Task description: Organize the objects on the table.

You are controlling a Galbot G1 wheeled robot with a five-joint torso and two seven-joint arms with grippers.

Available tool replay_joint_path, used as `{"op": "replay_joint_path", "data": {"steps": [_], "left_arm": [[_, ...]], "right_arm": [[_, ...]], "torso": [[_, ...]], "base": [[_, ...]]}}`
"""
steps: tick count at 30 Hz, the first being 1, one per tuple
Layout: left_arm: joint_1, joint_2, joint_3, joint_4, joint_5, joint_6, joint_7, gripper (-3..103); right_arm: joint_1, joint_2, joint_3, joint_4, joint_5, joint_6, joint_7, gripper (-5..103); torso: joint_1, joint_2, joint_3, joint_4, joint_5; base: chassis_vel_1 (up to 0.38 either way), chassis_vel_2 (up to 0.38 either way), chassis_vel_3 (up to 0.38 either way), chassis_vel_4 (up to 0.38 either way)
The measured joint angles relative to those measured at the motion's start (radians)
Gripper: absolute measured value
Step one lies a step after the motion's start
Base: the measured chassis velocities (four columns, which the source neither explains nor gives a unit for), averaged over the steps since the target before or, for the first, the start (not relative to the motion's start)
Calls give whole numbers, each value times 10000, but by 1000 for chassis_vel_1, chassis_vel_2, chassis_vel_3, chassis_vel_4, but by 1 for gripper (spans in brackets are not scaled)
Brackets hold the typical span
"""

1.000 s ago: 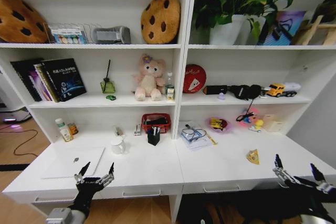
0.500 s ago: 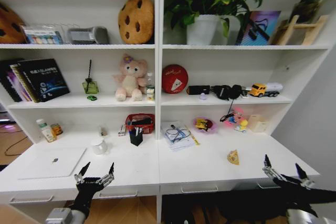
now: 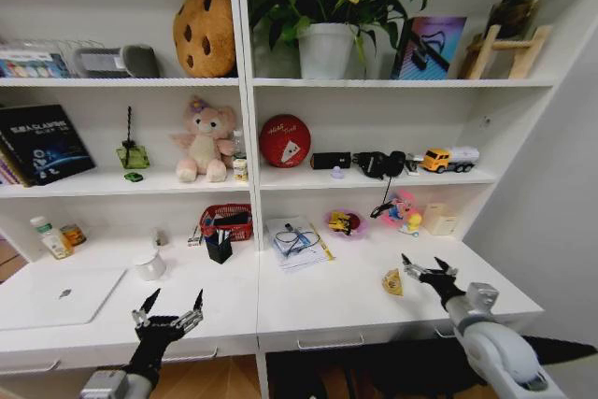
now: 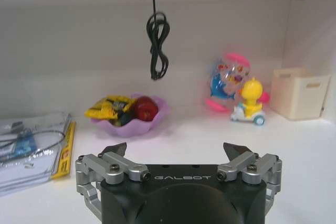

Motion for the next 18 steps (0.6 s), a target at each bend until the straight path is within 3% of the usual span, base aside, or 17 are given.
{"op": "replay_joint_path", "data": {"steps": [18], "left_arm": [[0, 0, 3, 0, 0, 0, 1, 100]], "right_arm": [[989, 75, -1386, -1667, -308, -109, 259, 101]], "torso": [[-2, 1, 0, 2, -1]], "base": [[0, 0, 0, 0]]}}
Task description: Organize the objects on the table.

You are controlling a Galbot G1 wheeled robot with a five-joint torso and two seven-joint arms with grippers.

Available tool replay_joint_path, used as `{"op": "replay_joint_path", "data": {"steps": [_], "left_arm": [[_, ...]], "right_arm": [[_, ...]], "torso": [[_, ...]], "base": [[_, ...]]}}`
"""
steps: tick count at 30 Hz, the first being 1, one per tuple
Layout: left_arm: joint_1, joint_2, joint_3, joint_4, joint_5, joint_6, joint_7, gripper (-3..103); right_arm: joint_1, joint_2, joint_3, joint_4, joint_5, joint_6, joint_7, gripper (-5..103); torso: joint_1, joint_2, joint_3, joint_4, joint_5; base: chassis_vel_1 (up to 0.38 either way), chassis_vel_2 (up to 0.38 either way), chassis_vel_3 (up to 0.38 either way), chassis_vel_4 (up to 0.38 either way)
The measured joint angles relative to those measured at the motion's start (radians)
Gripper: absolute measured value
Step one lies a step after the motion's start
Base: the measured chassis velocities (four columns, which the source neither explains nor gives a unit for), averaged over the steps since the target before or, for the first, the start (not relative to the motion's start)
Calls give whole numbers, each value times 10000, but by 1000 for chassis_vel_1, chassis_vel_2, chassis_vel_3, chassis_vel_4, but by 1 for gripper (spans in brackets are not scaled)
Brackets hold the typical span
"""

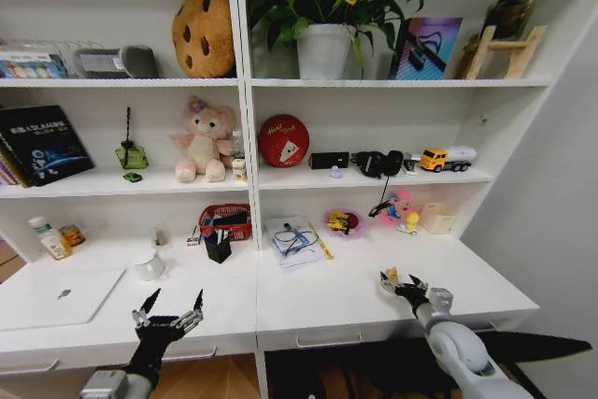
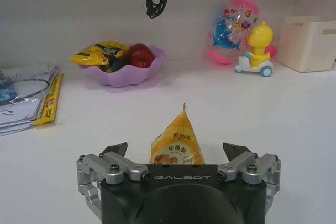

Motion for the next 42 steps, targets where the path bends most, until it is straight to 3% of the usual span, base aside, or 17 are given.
{"op": "replay_joint_path", "data": {"steps": [9, 14, 15, 18, 19, 22, 25, 35, 42], "left_arm": [[0, 0, 0, 0, 0, 0, 0, 100], [0, 0, 0, 0, 0, 0, 0, 100], [0, 0, 0, 0, 0, 0, 0, 100], [0, 0, 0, 0, 0, 0, 0, 100], [0, 0, 0, 0, 0, 0, 0, 100], [0, 0, 0, 0, 0, 0, 0, 100], [0, 0, 0, 0, 0, 0, 0, 100], [0, 0, 0, 0, 0, 0, 0, 100], [0, 0, 1, 0, 0, 0, 2, 100]], "right_arm": [[331, 3, -204, -435, -184, 146, 3, 73], [250, -5, -218, -393, -199, 174, -6, 51], [250, -5, -218, -393, -199, 174, -6, 51], [172, -14, -198, -327, -145, 187, -7, 35], [172, -14, -198, -327, -145, 187, -7, 35], [186, -62, -180, -310, 14, 187, -2, 19], [229, -111, -166, -290, 115, 186, 1, 12], [682, -429, 62, 177, 546, 184, -19, 10], [2765, -924, -605, -929, 908, 926, -753, 10]], "torso": [[0, 0, -1, 2, -2], [0, 1, -1, 0, 0], [0, 1, -1, 0, 0], [0, 1, -1, 0, 2], [0, 1, -1, 0, 2], [1, 0, 0, 0, 3], [0, 0, 0, 0, 3], [1, 0, 0, -3, 2], [0, -1, 0, 1, 0]], "base": [[0, 0, 0, 0], [0, 0, 0, 0], [0, 0, 0, 0], [0, 0, 0, 0], [0, 0, 0, 0], [0, 0, 0, 0], [0, 0, 0, 0], [0, 0, 0, 0], [0, 0, 0, 0]]}}
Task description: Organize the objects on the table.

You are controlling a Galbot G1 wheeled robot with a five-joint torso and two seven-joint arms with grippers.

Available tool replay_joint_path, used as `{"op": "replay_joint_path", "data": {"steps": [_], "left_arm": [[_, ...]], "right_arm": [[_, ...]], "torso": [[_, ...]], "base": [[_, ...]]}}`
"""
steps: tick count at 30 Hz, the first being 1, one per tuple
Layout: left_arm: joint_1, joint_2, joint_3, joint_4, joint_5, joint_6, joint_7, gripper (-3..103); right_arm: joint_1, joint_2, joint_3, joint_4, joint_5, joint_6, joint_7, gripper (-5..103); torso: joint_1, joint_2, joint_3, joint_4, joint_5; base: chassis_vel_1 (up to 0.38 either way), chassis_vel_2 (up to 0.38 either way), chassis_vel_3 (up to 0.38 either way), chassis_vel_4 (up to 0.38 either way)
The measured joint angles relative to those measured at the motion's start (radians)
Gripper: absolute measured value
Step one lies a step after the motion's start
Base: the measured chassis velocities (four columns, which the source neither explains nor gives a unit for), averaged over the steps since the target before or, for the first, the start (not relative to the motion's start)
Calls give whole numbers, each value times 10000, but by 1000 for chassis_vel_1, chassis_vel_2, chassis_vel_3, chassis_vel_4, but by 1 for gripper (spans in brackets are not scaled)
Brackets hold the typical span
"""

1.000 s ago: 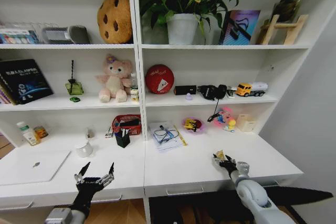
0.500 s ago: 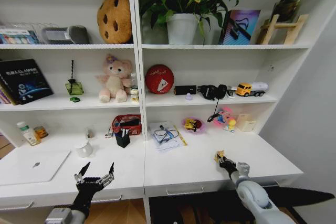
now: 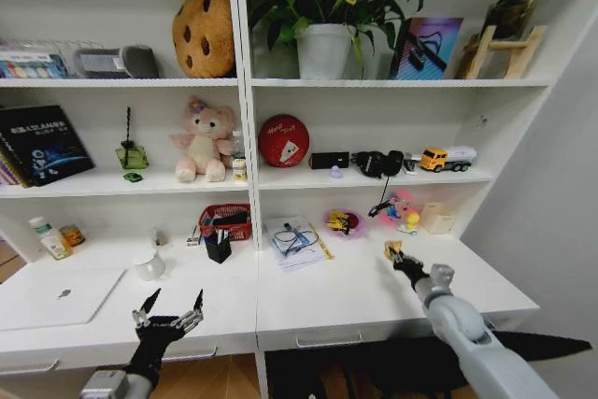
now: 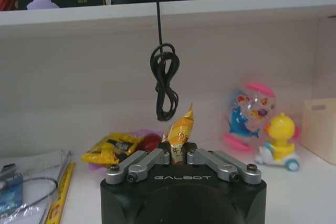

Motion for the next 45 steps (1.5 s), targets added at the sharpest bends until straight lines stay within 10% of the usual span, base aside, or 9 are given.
{"op": "replay_joint_path", "data": {"steps": [18, 25, 38, 45], "left_arm": [[-1, 0, 0, 0, 0, 0, 0, 100], [0, 0, -1, 0, 0, 0, 0, 100], [0, 0, -1, 0, 0, 0, 0, 100], [0, 1, -1, 0, 0, 0, -1, 100]], "right_arm": [[5244, 1303, -3714, -6289, -1386, 1766, -1051, 7], [5488, 1592, -3892, -7200, -1771, 2585, -1577, 32], [4063, 778, -3028, -4413, -1104, 1895, -1595, 76], [142, -304, -353, 101, -142, 866, -617, 99]], "torso": [[2, -1, 1, -3, 0], [1, -1, 0, -1, 2], [1, -1, -1, 2, 2], [-3, 2, -3, -2, 0]], "base": [[0, 0, 0, 0], [0, 0, 0, 0], [0, 0, 0, 0], [0, 0, 0, 0]]}}
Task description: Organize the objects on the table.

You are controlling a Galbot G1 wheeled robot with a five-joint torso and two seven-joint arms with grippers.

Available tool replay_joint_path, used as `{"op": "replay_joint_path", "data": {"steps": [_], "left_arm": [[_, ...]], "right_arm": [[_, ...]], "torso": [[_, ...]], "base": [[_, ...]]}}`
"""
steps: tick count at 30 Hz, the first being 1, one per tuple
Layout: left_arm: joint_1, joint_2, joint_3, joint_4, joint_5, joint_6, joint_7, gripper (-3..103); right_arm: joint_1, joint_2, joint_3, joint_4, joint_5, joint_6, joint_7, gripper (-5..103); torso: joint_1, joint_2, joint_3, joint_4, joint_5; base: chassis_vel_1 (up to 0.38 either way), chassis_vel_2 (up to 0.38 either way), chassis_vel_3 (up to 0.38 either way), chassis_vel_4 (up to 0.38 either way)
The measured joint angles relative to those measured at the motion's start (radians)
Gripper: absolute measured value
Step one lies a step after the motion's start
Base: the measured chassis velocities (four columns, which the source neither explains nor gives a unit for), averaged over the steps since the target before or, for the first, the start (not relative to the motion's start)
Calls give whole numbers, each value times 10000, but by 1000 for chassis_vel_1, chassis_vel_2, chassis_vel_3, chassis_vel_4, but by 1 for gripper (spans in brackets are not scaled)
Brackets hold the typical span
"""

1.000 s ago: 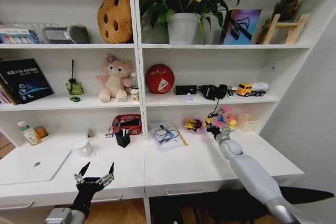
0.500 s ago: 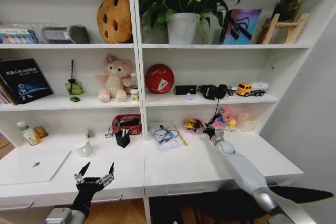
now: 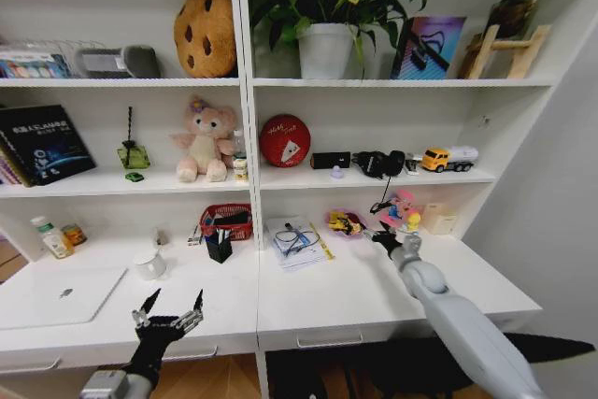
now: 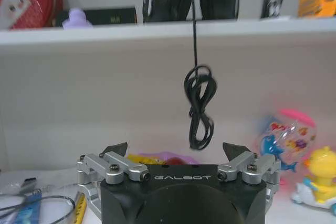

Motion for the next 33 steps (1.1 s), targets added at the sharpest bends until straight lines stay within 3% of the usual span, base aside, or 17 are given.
{"op": "replay_joint_path", "data": {"steps": [1, 2, 4, 6, 8, 9, 12, 13, 15, 18, 33], "left_arm": [[0, -1, -1, 0, 0, 0, -1, 100], [0, -1, -1, 0, 0, 0, -1, 100], [0, 0, -1, 0, 0, 0, -1, 100], [0, -1, -1, 0, 0, 0, -1, 100], [0, -1, 0, 0, 0, 0, -1, 100], [0, -1, 0, 0, 0, 0, -1, 100], [0, 0, 0, 0, 0, 0, 0, 100], [0, 0, 0, 0, 0, 0, 0, 100], [0, 0, -1, 0, 0, 0, 0, 100], [0, -1, -1, 0, 1, 0, 0, 100], [0, -1, -1, 0, 0, 0, 0, 100]], "right_arm": [[-1200, -50, 854, 906, 36, -5, 80, 100], [-1200, -50, 854, 906, 36, -5, 80, 100], [-3704, 327, 2741, 2413, -301, 170, 135, 100], [-4414, 546, 3247, 2821, -460, 281, 95, 100], [-6425, 1404, 4374, 3825, -1133, 872, -172, 100], [-6425, 1404, 4374, 3825, -1133, 872, -172, 100], [-8787, 3206, 5115, 4678, -2339, 2510, -562, 100], [-8787, 3206, 5115, 4678, -2339, 2510, -562, 100], [-9575, 3991, 5043, 5011, -2869, 3156, -572, 100], [-9891, 4349, 4801, 5349, -2925, 3209, -413, 100], [-9904, 4472, 4596, 5486, -2922, 3100, -301, 100]], "torso": [[1, 0, 0, 7, 2], [1, 0, 0, 7, 2], [1, 0, 0, -2, 2], [0, 1, 0, 0, 0], [0, 1, -1, -3, 0], [0, 1, -1, -3, 0], [-1, 2, 0, -6, 0], [-1, 2, 0, -6, 0], [-1, 2, 0, -3, -2], [-1, 1, 1, 3, -1], [3, -2, 3, 1, 0]], "base": [[0, 0, 0, 0], [0, 0, 0, 0], [0, 0, 0, 0], [0, 0, 0, 0], [0, 0, 0, 0], [0, 0, 0, 0], [0, 0, 0, 0], [0, 0, 0, 0], [0, 0, 0, 0], [0, 0, 0, 0], [0, 0, 0, 0]]}}
